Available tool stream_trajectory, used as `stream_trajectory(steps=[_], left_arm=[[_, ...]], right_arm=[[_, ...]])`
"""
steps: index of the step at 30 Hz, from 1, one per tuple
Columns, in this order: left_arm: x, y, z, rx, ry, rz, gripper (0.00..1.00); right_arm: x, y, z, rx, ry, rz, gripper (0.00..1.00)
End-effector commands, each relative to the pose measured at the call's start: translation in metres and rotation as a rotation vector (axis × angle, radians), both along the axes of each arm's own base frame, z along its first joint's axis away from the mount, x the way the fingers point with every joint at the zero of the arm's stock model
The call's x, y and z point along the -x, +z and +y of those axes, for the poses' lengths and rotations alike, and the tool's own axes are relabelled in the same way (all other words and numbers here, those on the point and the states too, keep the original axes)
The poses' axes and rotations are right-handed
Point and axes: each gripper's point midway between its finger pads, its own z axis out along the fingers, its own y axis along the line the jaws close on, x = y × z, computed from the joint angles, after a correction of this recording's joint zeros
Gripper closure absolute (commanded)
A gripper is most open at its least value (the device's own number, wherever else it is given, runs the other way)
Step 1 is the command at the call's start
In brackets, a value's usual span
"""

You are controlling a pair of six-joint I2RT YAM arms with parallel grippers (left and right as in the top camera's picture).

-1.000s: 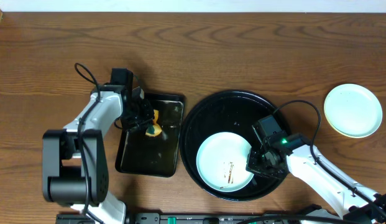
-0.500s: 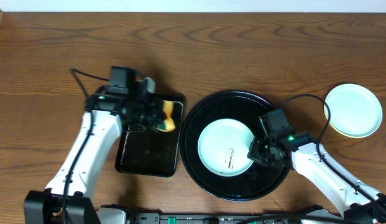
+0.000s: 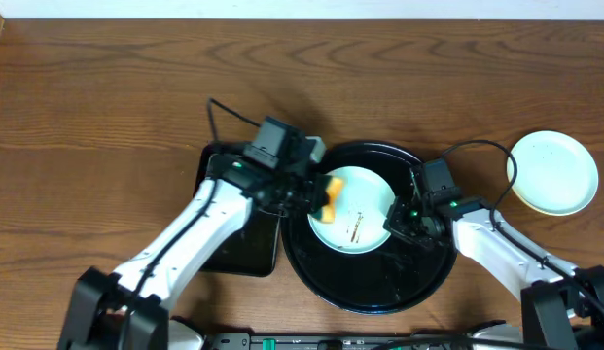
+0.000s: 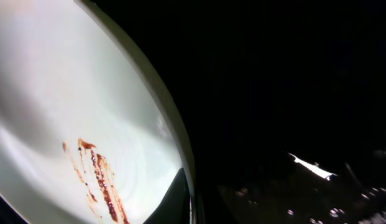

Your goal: Clean dirty plates on tray and stack at the side

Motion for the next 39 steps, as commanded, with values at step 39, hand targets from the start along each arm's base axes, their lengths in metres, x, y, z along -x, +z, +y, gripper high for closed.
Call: stream_trajectory(steps=[39], left_arm=[[0.003,-0.159,0.034,-0.531,0.203,0.162,0.93]], right_arm=[[0.022,-0.019,-0.008,0.036,-0.001,0.108,0.99]])
